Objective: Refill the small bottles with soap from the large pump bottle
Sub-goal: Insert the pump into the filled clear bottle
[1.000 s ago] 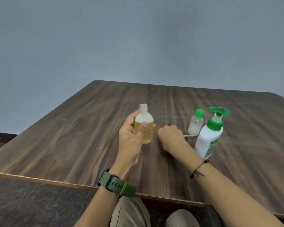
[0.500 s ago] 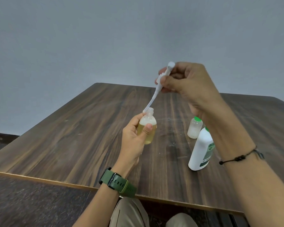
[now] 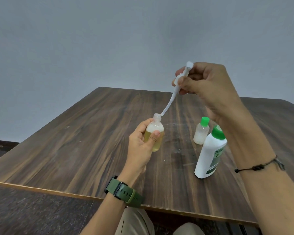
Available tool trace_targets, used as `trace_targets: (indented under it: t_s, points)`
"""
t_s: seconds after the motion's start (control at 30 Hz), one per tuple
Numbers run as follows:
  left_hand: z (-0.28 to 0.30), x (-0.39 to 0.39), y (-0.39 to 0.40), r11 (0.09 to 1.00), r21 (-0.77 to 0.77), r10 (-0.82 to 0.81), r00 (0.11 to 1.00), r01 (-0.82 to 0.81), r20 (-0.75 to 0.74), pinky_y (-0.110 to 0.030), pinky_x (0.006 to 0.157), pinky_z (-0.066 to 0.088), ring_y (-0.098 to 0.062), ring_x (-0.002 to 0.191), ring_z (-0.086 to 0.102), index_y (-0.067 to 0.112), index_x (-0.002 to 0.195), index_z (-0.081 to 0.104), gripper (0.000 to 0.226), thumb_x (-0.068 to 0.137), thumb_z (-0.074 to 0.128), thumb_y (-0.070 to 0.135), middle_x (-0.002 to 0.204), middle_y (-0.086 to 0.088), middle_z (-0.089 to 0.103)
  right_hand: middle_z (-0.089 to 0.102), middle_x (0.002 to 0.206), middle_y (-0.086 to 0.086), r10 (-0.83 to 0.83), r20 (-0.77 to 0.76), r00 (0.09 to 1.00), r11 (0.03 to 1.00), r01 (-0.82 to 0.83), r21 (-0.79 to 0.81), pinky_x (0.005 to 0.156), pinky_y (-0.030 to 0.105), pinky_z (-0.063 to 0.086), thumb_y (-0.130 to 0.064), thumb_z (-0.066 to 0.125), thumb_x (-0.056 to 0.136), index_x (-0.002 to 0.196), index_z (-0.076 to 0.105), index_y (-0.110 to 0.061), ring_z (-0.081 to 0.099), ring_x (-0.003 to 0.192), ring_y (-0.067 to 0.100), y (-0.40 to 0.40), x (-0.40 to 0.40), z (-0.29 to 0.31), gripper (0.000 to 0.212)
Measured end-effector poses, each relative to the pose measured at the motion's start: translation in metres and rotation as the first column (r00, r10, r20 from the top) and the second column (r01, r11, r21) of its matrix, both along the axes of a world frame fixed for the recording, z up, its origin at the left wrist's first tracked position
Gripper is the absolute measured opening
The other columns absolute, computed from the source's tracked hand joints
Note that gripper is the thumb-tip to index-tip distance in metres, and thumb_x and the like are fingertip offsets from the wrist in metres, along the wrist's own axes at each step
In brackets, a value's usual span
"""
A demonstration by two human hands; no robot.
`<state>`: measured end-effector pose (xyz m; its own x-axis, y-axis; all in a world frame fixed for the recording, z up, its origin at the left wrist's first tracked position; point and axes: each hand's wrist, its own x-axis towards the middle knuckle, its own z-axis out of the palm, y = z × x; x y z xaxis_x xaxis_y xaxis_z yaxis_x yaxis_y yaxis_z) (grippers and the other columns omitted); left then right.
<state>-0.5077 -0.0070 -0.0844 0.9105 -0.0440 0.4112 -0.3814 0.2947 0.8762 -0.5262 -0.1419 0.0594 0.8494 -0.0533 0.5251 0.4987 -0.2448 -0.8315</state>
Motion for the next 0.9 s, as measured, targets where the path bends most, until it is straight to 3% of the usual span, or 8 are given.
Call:
trace_targets:
  t_s: [0.2,0.33,0.5,0.6,0.67,0.77,0.83,0.9]
  points:
    - [0.001,-0.001,0.002,0.998,0.066,0.007,1.000,-0.008,0.016,-0.025,0.075,0.051,-0.010,0.091,0.058,0.034,0.097,0.059,0.028,0.070,0.061,0.029,0.099,0.010,0.063,0.066,0.072,0.007,0.019,0.016,1.000,1.000,-0.019,0.021,0.063,0.020,0.053,0.005,0.060,0.082,0.077,0.063,-0.010,0.065,0.066,0.012,-0.003,0.002,0.001,0.016]
    - [0.002,-0.001,0.000,0.997,0.077,-0.015,0.999,0.011,0.051,-0.023,0.075,0.051,-0.001,0.088,0.060,0.036,0.099,0.061,0.028,0.072,0.063,0.027,0.094,0.015,0.068,0.066,0.078,0.011,0.053,-0.034,0.998,0.998,-0.055,-0.042,0.063,0.019,0.051,0.003,0.061,0.081,0.079,0.064,-0.012,0.064,0.071,0.014,0.004,0.005,-0.012,0.016]
    - [0.016,-0.002,-0.006,0.999,-0.016,-0.041,0.996,0.042,0.074,-0.021,0.076,0.052,-0.007,0.090,0.063,0.023,0.106,0.060,0.029,0.077,0.065,0.021,0.097,0.004,0.067,0.068,0.083,0.015,0.090,-0.151,0.984,0.994,-0.098,-0.043,0.069,0.027,0.052,-0.005,0.072,0.075,0.087,0.066,-0.003,0.062,0.075,0.018,0.017,0.008,-0.040,0.014]
    - [0.022,-0.001,-0.008,0.995,-0.079,-0.051,0.998,0.054,0.044,-0.030,0.082,0.053,-0.019,0.095,0.063,0.018,0.108,0.061,0.034,0.074,0.063,0.023,0.100,-0.006,0.067,0.064,0.079,0.000,0.015,-0.099,0.995,0.999,-0.018,-0.032,0.071,0.025,0.048,-0.012,0.074,0.074,0.083,0.062,-0.012,0.057,0.076,0.011,0.023,0.008,-0.056,0.015]
    - [0.021,-0.001,-0.010,0.994,-0.088,-0.056,0.998,0.058,0.031,-0.025,0.077,0.053,-0.016,0.093,0.063,0.017,0.107,0.061,0.032,0.076,0.065,0.022,0.100,-0.007,0.067,0.063,0.076,-0.005,-0.007,-0.084,0.996,0.990,0.019,0.139,0.072,0.025,0.049,-0.018,0.070,0.077,0.077,0.060,-0.013,0.057,0.075,0.010,0.024,0.007,-0.063,0.011]
    - [0.023,-0.003,-0.014,0.992,-0.110,-0.060,0.998,0.061,0.019,-0.017,0.073,0.051,-0.003,0.085,0.063,0.017,0.106,0.060,0.035,0.071,0.062,0.023,0.095,0.002,0.066,0.058,0.071,0.002,0.117,-0.087,0.989,0.827,-0.049,0.559,0.065,0.026,0.047,-0.030,0.056,0.084,0.079,0.055,-0.004,0.055,0.066,0.013,0.029,0.008,-0.066,0.026]
    - [0.025,-0.004,-0.013,0.993,-0.097,-0.071,0.997,0.074,0.036,-0.017,0.074,0.050,-0.001,0.085,0.062,0.019,0.105,0.060,0.035,0.071,0.061,0.024,0.094,0.004,0.067,0.059,0.073,0.001,0.172,-0.115,0.978,0.801,-0.071,0.595,0.062,0.022,0.048,-0.035,0.042,0.092,0.083,0.056,-0.005,0.058,0.063,0.008,0.033,0.009,-0.065,0.034]
    - [0.025,-0.004,-0.012,0.991,-0.110,-0.073,0.996,0.078,0.053,-0.019,0.076,0.051,-0.004,0.087,0.063,0.019,0.105,0.061,0.033,0.072,0.063,0.023,0.094,0.004,0.067,0.066,0.080,0.004,0.185,-0.149,0.971,0.816,-0.068,0.574,0.076,0.027,0.052,-0.040,0.029,0.097,0.082,0.063,-0.009,0.064,0.070,0.007,0.036,0.010,-0.068,0.048]
